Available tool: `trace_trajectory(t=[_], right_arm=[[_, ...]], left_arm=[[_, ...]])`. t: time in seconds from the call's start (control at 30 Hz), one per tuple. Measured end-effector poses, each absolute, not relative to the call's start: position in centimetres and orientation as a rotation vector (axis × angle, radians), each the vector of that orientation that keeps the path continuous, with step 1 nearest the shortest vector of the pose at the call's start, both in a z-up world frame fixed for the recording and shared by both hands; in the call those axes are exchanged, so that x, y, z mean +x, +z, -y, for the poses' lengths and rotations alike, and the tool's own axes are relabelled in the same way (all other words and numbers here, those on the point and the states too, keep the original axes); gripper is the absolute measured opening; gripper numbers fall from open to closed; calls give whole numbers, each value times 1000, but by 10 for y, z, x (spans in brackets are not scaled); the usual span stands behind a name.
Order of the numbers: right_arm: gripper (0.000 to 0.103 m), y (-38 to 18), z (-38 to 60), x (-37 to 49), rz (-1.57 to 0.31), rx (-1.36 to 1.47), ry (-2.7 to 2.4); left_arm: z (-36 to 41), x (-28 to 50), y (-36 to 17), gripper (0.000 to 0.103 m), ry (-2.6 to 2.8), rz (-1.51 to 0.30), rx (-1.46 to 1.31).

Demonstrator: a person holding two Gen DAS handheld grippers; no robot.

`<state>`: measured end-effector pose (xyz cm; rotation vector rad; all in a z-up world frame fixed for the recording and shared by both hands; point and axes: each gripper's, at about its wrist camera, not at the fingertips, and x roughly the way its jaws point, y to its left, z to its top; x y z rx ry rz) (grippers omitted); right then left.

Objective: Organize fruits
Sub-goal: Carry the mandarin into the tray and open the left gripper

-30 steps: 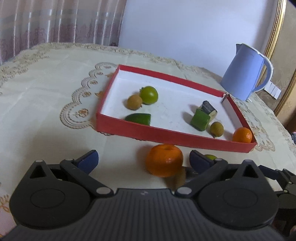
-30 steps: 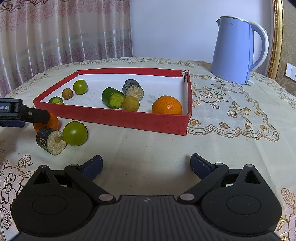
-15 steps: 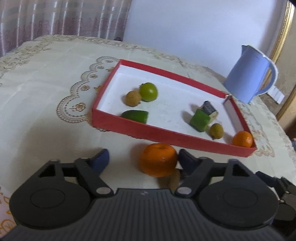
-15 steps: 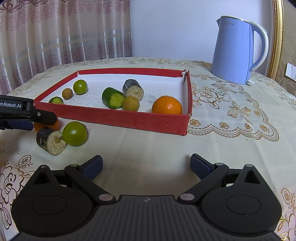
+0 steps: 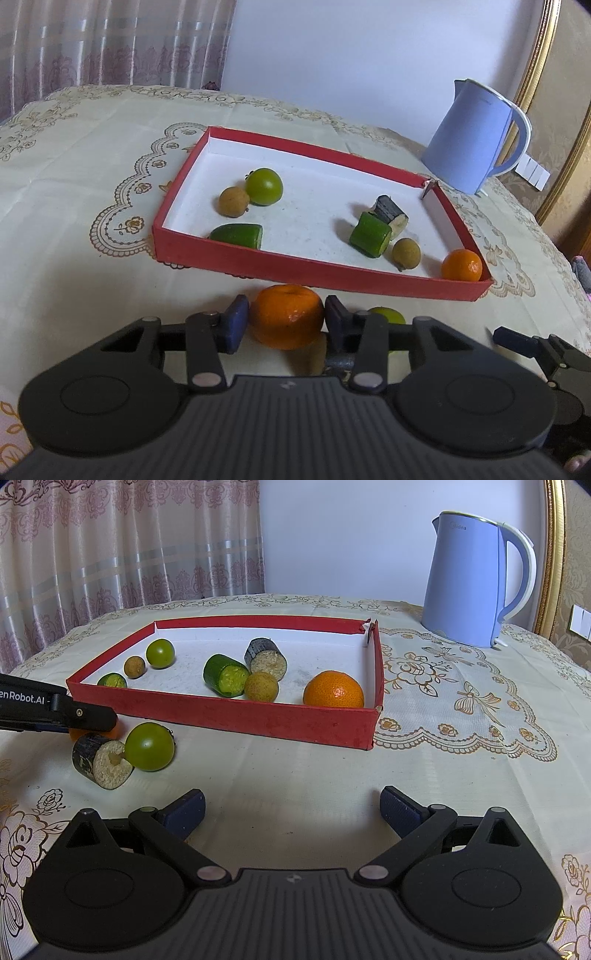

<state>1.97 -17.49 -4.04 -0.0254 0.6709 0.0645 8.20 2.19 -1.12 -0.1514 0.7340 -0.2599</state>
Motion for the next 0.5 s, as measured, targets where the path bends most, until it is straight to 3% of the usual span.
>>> trace_trajectory(t=[0.5], right_arm=[[102,-40,175,20,-671,-25,65]], left_arm=[[-26,95,27,41,-219,-577,-59]])
